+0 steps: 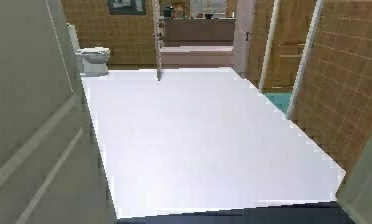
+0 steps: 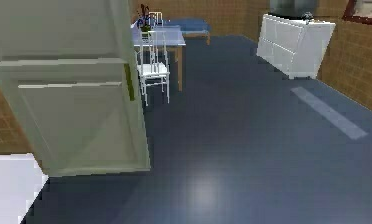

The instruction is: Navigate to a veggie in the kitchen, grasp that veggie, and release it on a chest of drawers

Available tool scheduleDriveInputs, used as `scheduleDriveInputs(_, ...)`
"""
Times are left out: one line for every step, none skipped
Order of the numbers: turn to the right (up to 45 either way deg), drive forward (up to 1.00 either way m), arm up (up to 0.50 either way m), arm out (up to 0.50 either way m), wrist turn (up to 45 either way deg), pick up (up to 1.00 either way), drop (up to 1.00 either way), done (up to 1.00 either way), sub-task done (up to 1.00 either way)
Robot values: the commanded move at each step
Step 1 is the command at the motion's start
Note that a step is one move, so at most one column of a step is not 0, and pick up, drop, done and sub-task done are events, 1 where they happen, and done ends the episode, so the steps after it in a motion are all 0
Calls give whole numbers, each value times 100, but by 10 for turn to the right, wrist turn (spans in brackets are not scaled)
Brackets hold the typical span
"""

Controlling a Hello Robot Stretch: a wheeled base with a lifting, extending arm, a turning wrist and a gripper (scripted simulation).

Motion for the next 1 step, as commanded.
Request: scheduleDriveInputs(0, 100, 0, 0, 0, 0, 0, 0, 0)
